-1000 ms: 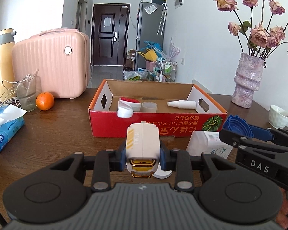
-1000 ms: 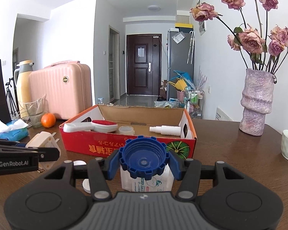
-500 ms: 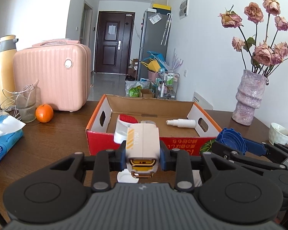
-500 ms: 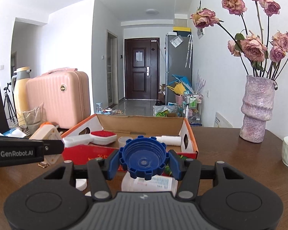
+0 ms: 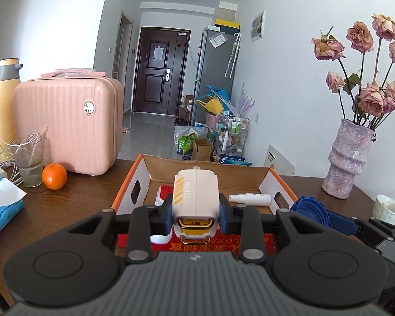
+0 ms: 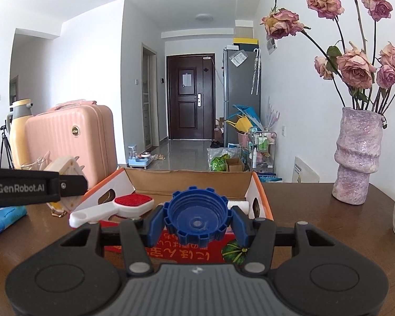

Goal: Organize rigid objects
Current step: 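Carry the plug adapter and blue cap over the cardboard box with both grippers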

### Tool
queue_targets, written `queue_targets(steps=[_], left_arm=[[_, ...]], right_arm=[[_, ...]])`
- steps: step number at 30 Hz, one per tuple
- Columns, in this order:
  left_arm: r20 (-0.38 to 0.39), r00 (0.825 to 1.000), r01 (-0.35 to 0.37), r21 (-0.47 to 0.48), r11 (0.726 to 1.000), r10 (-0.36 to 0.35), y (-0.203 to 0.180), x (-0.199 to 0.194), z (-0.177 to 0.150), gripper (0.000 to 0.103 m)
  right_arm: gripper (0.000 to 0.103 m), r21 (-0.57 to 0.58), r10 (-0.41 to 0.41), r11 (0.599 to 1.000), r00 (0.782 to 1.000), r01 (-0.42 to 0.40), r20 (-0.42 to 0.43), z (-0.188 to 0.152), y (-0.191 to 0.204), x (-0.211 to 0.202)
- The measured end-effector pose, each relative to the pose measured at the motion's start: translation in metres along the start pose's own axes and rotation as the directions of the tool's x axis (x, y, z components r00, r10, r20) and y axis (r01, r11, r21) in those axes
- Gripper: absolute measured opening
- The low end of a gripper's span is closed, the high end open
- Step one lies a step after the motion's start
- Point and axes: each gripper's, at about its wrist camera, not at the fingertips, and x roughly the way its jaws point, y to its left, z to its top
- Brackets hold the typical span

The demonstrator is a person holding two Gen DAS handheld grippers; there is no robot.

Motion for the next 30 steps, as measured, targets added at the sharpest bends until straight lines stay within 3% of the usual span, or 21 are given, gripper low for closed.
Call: queue_targets(steps=[30], left_arm=[[-0.040,0.998,-0.039,-0.015,0.999,0.039,0.006,0.094,0.022,0.032]], right_arm=[[0.053,0.010,-0.006,1.000,0.999,0.007,-0.046,0.028,-0.012,0.092]])
